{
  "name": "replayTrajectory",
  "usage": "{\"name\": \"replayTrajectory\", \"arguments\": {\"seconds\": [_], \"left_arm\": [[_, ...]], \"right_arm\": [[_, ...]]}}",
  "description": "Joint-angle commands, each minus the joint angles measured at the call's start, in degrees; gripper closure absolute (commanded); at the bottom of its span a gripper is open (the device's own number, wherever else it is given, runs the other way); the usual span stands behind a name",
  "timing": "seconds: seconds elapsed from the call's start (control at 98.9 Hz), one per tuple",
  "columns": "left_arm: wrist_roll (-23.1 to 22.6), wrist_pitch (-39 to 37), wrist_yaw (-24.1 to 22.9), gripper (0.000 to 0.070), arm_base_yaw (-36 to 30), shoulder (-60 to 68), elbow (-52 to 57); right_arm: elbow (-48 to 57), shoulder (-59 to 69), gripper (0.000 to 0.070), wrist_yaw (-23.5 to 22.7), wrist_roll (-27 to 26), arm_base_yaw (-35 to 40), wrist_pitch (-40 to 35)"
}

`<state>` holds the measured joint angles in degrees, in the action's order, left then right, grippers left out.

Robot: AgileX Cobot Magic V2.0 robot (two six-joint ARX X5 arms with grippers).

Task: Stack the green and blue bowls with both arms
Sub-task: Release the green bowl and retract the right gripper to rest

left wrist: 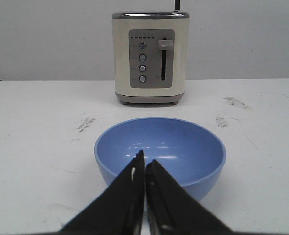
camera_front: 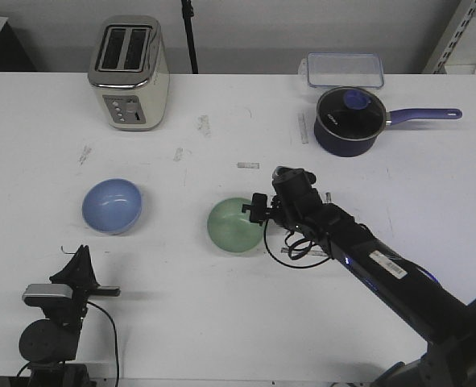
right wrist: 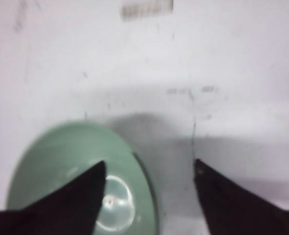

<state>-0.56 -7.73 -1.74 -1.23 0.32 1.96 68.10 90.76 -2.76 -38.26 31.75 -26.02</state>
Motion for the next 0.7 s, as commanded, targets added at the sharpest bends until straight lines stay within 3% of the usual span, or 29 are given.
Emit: {"name": "replayTrajectory", "arguments": {"seconds": [0.0,0.142,0.364,0.415,0.506,0.566,0.688], "left_arm": [[-0.4,-1.0,0.0,0.0698,0.1,-0.1,-1.3],[-0.4,-1.0,0.0,0.0698,0.1,-0.1,-1.3],[-0.4,-0.9,0.0,0.0698,0.1,-0.1,-1.3],[-0.4,-1.0,0.0,0.0698,0.1,-0.1,-1.3],[-0.4,-1.0,0.0,0.0698,0.1,-0.1,-1.3],[-0.4,-1.0,0.0,0.0698,0.1,-0.1,-1.3],[-0.4,-1.0,0.0,0.0698,0.1,-0.1,-1.3]], "right_arm": [[0.9,-0.6,0.0210,0.8,2.6,0.3,1.2],[0.9,-3.7,0.0211,1.3,8.3,-1.9,2.8],[-0.1,-8.3,0.0218,1.3,28.2,-9.0,7.7],[-0.7,-9.6,0.0273,1.3,34.0,-10.9,9.2],[-2.8,-12.4,0.0460,1.3,41.1,-14.2,12.1],[-4.5,-14.3,0.0564,1.3,44.1,-16.7,14.7],[-8.6,-18.1,0.0688,1.2,45.6,-21.5,20.1]]}}
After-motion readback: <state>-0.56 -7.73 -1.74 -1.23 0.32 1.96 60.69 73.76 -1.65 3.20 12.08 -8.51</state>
